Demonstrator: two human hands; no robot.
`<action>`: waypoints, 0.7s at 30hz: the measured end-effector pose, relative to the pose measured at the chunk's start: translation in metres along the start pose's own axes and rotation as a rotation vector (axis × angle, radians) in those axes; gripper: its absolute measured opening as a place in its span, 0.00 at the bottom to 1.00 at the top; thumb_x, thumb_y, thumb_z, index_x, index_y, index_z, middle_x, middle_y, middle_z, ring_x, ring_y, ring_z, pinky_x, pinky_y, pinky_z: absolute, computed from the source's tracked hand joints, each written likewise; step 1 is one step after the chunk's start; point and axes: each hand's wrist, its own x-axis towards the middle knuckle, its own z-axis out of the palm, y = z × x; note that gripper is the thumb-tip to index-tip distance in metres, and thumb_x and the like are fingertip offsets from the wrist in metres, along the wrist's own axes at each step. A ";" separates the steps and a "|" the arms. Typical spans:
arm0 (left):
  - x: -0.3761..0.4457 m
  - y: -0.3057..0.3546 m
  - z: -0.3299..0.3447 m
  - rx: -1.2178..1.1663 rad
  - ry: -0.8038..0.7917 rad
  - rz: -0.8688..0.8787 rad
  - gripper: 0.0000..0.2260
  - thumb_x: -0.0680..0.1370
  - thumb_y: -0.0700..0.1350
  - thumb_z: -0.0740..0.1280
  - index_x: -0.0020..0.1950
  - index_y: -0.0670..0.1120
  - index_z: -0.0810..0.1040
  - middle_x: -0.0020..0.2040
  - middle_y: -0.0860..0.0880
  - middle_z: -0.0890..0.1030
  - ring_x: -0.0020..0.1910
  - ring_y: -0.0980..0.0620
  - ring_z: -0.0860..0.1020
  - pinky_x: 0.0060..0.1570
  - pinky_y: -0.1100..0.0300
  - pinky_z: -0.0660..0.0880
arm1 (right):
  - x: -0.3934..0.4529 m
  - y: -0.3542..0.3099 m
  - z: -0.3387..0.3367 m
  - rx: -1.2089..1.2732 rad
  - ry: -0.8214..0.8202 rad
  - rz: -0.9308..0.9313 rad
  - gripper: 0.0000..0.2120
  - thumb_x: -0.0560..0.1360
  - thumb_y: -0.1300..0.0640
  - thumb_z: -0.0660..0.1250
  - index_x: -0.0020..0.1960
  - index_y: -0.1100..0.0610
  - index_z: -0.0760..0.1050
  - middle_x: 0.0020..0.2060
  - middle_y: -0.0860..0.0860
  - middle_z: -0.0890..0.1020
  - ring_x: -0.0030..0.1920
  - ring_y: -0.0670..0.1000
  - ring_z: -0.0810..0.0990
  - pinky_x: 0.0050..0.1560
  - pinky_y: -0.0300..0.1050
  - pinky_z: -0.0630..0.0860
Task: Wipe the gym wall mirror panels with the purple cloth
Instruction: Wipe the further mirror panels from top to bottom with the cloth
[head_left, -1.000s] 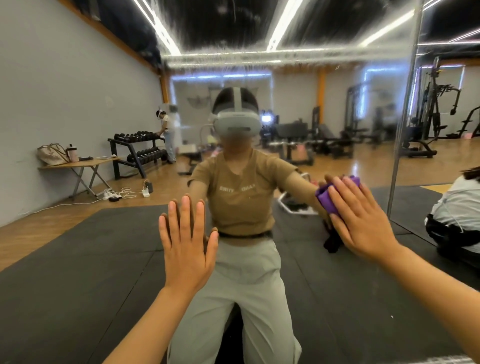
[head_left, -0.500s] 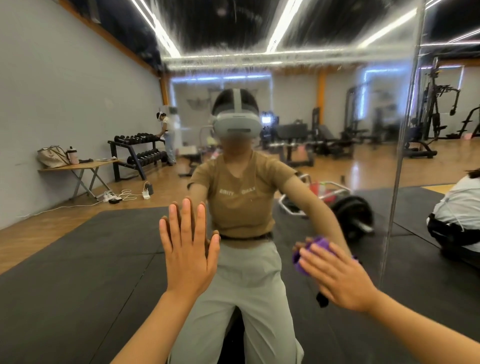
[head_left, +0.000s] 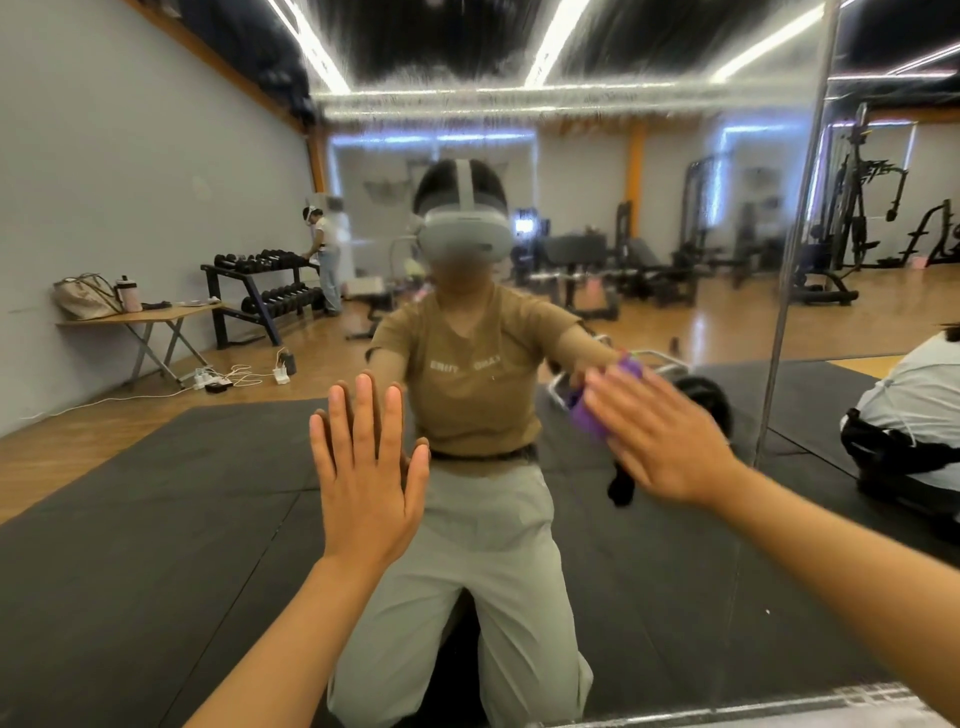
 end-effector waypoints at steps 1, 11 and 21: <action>0.000 -0.001 -0.001 0.003 -0.003 0.003 0.29 0.84 0.54 0.54 0.82 0.41 0.53 0.82 0.40 0.49 0.81 0.39 0.46 0.79 0.40 0.44 | 0.025 0.010 -0.008 0.005 0.063 0.092 0.28 0.84 0.53 0.54 0.81 0.59 0.55 0.80 0.57 0.58 0.81 0.56 0.56 0.79 0.57 0.54; -0.003 -0.016 -0.004 0.028 -0.055 0.087 0.29 0.86 0.57 0.47 0.83 0.46 0.45 0.83 0.44 0.42 0.82 0.40 0.43 0.79 0.44 0.40 | 0.076 0.006 -0.004 -0.052 0.228 0.315 0.26 0.84 0.56 0.55 0.79 0.63 0.58 0.77 0.62 0.63 0.79 0.62 0.59 0.79 0.60 0.54; -0.002 -0.015 -0.006 0.033 -0.101 0.066 0.28 0.86 0.58 0.47 0.82 0.45 0.47 0.83 0.45 0.40 0.81 0.42 0.41 0.79 0.44 0.39 | -0.011 -0.070 0.032 -0.022 -0.007 0.012 0.30 0.81 0.55 0.58 0.82 0.56 0.55 0.80 0.52 0.59 0.81 0.54 0.55 0.80 0.54 0.52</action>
